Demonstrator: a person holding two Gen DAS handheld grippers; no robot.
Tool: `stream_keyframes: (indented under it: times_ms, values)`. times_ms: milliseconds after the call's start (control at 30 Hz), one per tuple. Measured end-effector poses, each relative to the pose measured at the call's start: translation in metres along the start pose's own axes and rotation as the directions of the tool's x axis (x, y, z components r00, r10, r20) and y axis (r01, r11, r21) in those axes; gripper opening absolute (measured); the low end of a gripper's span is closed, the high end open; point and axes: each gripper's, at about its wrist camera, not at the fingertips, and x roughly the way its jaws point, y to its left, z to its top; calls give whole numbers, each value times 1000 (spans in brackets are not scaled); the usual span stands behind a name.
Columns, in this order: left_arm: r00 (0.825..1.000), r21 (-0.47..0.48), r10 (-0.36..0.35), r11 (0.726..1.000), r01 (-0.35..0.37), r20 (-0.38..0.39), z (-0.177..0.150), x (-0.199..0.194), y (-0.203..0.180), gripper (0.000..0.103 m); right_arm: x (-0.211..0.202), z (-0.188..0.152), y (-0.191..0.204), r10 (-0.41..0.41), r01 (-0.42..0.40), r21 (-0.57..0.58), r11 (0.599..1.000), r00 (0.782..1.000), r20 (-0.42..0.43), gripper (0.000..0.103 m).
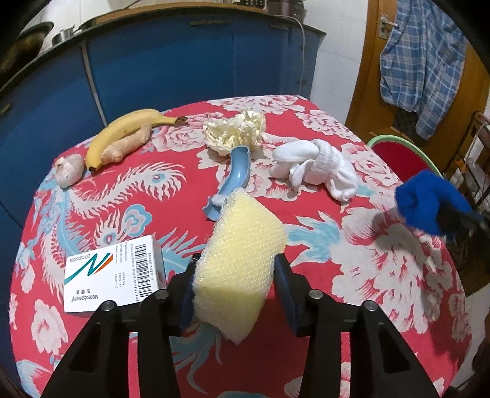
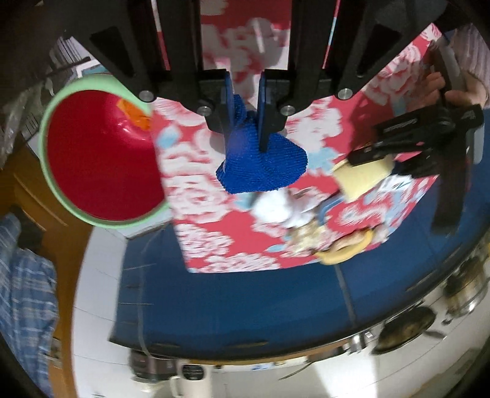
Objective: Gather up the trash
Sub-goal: 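Carry the blue cloth and yellow sponge over the red bucket and open both grippers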
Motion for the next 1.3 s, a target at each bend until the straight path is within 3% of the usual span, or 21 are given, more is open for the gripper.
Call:
stream_keyframes:
  times_ms: [267, 533, 667, 733, 900, 1300]
  values:
    - [1000, 12, -9, 1000, 8, 27, 1, -12, -9, 39, -9, 1, -51, -99, 95, 123, 988, 995, 24, 14]
    - [996, -22, -78, 997, 79, 40, 9, -24, -18, 37, -16, 2, -100, -198, 187, 235, 954, 980, 22, 15]
    - [992, -31, -116, 993, 117, 47, 14, -31, -25, 37, -13, 2, -120, -243, 230, 269, 935, 970, 16, 21]
    - [991, -26, -124, 992, 125, 53, 17, -33, -29, 37, -8, 1, -130, -256, 244, 292, 925, 967, 2, 28]
    - [987, -5, -149, 989, 150, 61, 26, -36, -44, 37, -5, -4, -137, -279, 269, 290, 918, 960, -10, 32]
    - [972, 73, -230, 971, 226, 41, 51, -26, -100, 37, -33, -8, -139, -265, 245, 289, 926, 964, 34, 32]
